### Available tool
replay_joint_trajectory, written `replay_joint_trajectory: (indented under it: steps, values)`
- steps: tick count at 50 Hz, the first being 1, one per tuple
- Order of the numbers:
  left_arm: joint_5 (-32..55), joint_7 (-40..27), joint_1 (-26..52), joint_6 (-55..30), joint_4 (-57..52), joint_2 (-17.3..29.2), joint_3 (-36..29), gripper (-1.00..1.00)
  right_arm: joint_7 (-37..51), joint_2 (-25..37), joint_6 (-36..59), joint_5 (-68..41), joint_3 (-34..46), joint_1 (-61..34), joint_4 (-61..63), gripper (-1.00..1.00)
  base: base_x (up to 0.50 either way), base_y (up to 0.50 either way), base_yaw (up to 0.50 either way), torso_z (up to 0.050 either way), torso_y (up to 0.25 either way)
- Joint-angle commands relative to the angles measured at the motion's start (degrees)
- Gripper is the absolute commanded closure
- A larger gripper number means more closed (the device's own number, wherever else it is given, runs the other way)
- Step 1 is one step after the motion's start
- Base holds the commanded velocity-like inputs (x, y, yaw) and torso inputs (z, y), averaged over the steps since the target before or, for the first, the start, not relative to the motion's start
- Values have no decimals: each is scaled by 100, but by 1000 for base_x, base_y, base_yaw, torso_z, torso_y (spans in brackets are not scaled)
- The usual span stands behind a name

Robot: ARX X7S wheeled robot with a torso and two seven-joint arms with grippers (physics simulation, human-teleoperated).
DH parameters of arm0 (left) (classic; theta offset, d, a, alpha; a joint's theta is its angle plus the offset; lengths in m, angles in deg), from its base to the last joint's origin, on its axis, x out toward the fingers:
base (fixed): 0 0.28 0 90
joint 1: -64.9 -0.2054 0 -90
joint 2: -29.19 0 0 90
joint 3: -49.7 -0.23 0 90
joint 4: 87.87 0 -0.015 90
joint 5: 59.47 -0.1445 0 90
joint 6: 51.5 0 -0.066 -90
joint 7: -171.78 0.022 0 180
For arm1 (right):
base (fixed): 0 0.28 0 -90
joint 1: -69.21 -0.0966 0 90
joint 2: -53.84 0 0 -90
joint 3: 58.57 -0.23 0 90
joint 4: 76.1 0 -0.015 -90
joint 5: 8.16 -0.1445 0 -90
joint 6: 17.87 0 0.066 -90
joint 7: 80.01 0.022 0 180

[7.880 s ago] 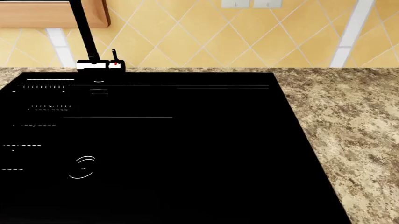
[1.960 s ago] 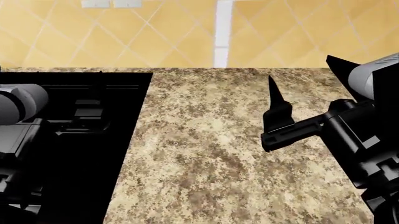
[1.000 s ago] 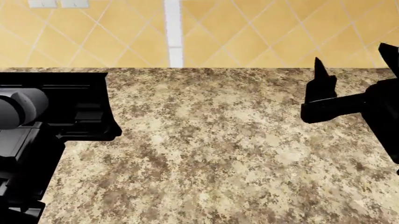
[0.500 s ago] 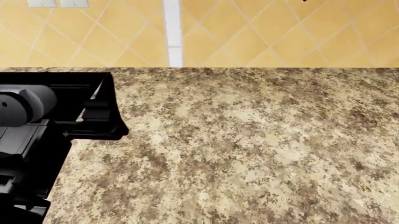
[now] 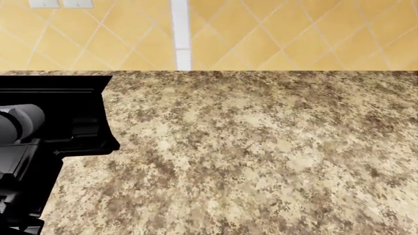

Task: Pick and place the shaker into the drawer. Then close the cabinet.

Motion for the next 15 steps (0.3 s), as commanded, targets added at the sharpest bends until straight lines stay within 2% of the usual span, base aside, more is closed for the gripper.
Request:
replay_joint_trajectory:
  steps: [1,9,15]
  values:
    - [-147,0,-314,300,47,498,-132,-100,1013,-256,-4408,1176,640,219,-2556,-100,0,0,0,0,0]
    - [-131,-19,-336,294,107,401,-120,-100,1013,-256,-4408,1176,640,219,-2556,-100,0,0,0,1,0]
    - [-136,-30,-326,281,-6,499,-102,-100,1013,-256,-4408,1176,640,219,-2556,-100,0,0,0,2,0]
